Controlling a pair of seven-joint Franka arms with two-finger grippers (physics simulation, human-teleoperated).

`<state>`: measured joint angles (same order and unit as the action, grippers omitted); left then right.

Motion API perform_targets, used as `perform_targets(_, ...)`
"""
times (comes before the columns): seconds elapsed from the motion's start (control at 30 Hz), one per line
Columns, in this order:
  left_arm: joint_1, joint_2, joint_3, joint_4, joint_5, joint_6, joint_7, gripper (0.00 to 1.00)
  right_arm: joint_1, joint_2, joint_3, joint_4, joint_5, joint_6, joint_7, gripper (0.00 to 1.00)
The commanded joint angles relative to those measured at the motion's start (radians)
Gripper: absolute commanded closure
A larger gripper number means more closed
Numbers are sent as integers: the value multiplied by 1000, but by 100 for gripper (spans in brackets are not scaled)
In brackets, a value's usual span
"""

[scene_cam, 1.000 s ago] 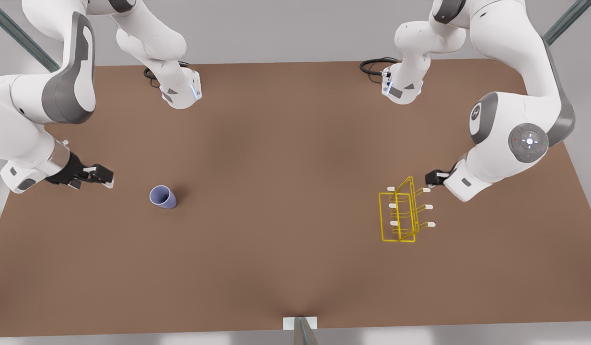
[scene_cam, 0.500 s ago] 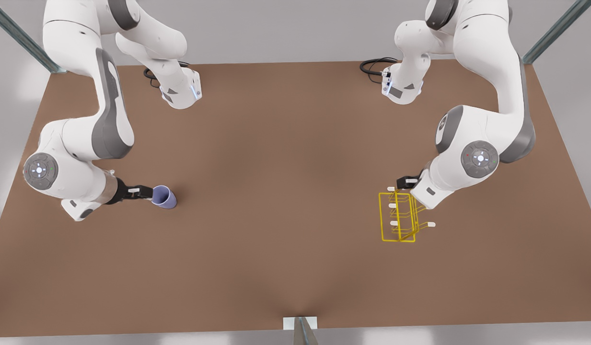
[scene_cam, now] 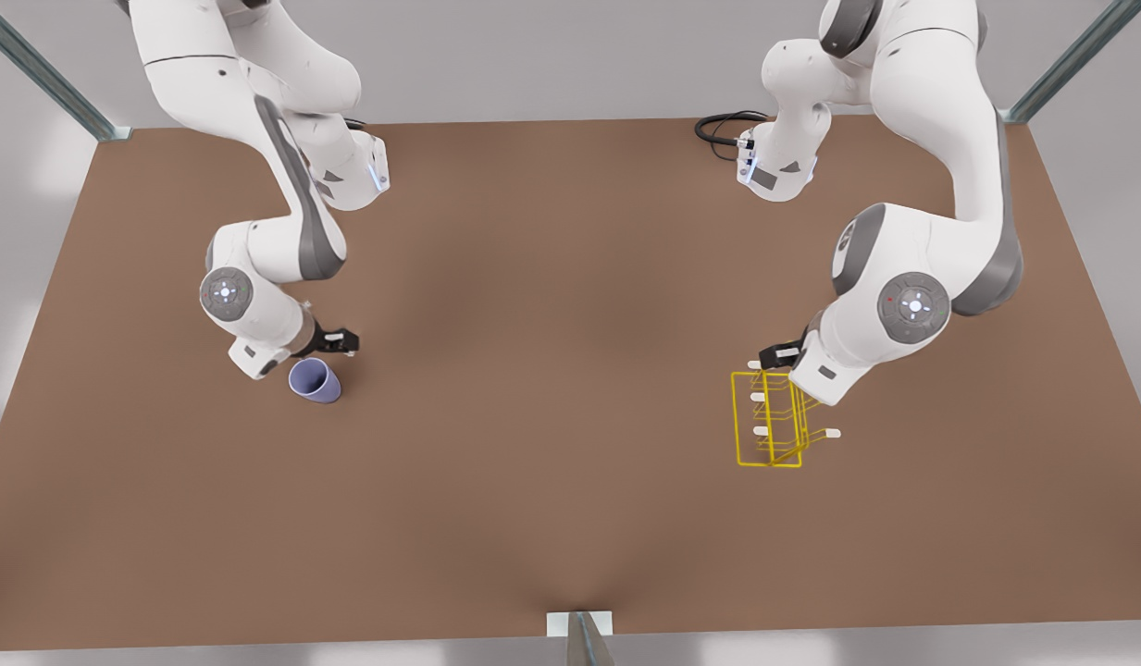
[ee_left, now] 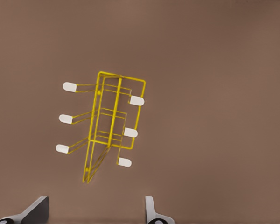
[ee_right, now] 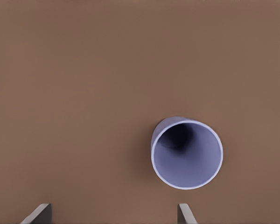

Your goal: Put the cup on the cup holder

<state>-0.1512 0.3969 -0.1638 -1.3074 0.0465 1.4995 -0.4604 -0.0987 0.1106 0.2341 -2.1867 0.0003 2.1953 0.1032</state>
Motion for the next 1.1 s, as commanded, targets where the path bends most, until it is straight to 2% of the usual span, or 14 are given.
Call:
perform_targets(0.0, -1, -1, 0, 0, 1, -1, -109, 0, -39, 21, -7, -1, -40, 130, 58, 0)
perform_targets(0.03, -1, -1, 0, 0, 1, -1, -109, 0, -42, 38, -7, 11, -163, 89, 59, 0)
perform_targets(0.43, -25, 7, 0, -3, 7, -1, -110, 0, -95, 75, 65, 4, -108, 165, 81, 0)
perform_targets(0.47, -25, 5, 0, -3, 9, -2, -110, 0, -140, 77, 111, -4, -108, 190, 79, 0)
perform_targets(0.5, -25, 5, 0, -4, 7, -4, -110, 0, -222, 89, 197, -4, -108, 190, 79, 0)
perform_targets(0.53, -25, 5, 0, -6, 7, -4, -110, 0, -243, 92, 217, -4, -108, 192, 79, 0)
perform_targets(0.6, -25, 5, 0, -6, 9, -5, -109, 0, -239, 97, 225, -28, -103, 259, 82, 0)
perform_targets(1.07, -53, 16, 0, -12, 9, -12, -127, 0, -273, 89, 244, -100, -106, 313, 87, 0)
